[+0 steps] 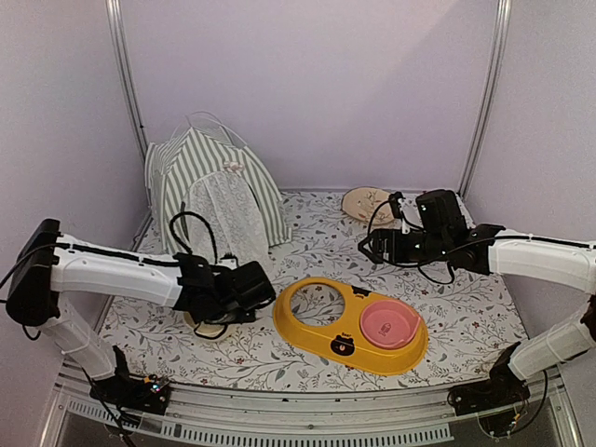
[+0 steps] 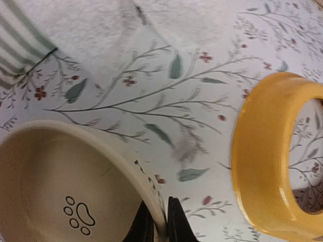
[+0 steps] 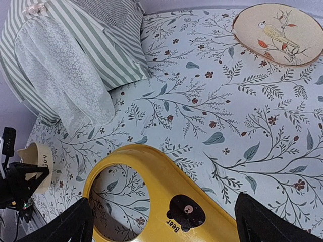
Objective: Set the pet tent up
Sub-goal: Place the pet food bowl in the pet food container.
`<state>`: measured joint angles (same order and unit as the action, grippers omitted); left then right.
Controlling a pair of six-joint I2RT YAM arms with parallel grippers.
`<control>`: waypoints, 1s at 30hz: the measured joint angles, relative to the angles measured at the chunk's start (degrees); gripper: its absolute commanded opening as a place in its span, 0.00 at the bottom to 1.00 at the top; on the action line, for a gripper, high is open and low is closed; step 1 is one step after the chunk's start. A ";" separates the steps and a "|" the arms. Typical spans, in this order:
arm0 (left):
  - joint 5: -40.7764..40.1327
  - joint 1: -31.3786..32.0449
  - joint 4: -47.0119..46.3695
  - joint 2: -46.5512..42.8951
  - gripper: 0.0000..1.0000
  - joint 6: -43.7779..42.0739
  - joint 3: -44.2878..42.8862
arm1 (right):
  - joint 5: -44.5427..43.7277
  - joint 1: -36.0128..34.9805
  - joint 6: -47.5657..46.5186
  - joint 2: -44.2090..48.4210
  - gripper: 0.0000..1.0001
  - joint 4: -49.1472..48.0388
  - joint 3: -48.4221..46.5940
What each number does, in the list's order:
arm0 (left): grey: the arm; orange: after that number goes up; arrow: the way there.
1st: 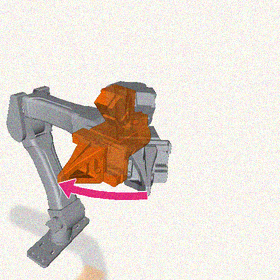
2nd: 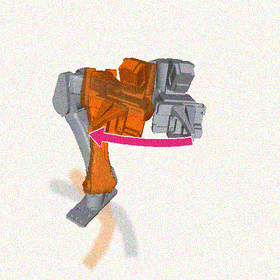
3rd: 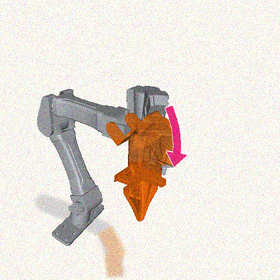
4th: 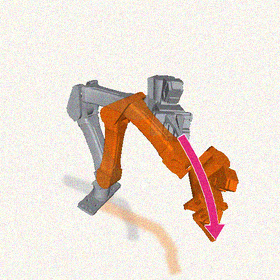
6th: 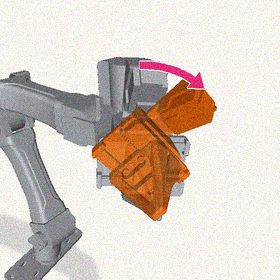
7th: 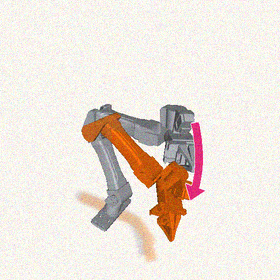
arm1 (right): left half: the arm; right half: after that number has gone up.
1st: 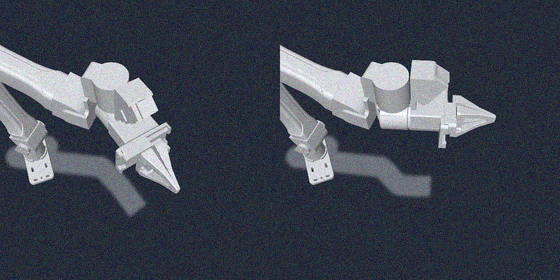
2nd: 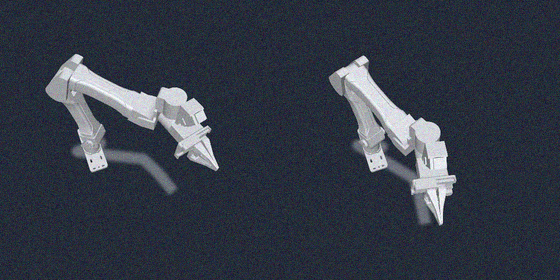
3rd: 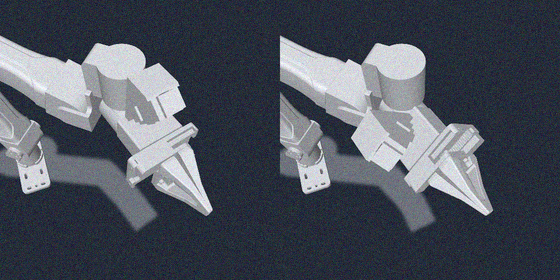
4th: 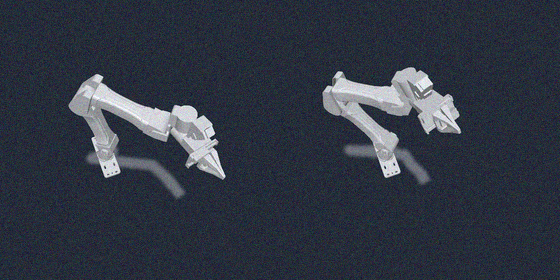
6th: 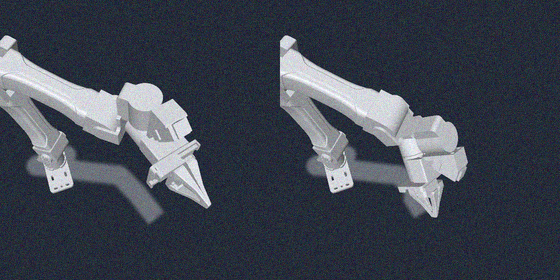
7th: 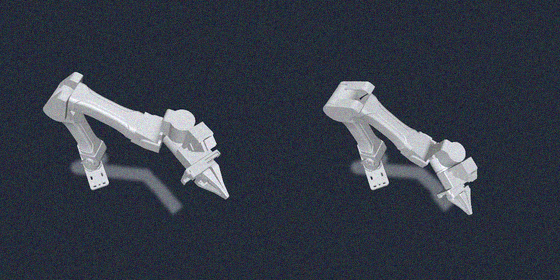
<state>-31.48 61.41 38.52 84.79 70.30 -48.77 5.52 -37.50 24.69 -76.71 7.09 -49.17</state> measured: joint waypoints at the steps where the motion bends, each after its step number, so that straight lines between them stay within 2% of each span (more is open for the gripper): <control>1: -0.57 2.49 0.39 3.91 0.00 -1.33 -4.55 | -0.42 -0.02 -0.02 0.09 0.99 0.09 0.00; 6: 0.22 9.46 -0.87 19.06 0.00 -11.91 -24.46 | -2.43 0.00 -0.09 1.31 0.99 1.01 0.00; 12: 5.33 10.78 -3.02 28.63 0.00 -27.06 -39.71 | -5.27 0.33 -0.07 4.63 0.99 3.13 0.00; 16: 8.46 10.78 -4.11 36.04 0.00 -33.66 -48.89 | -6.43 1.09 -0.04 6.95 0.99 3.98 0.00; 21: 10.08 10.54 -4.04 41.24 0.00 -36.57 -51.52 | -7.17 1.57 -0.07 8.92 0.99 4.96 0.07; 30: 10.54 9.77 -4.50 40.44 0.00 -36.17 -50.38 | -7.17 1.57 -0.04 9.27 0.99 5.55 0.11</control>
<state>-20.95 71.18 34.02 125.23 34.13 -99.15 -1.65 -35.92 24.64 -67.44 12.64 -49.06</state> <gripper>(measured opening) 0.060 0.990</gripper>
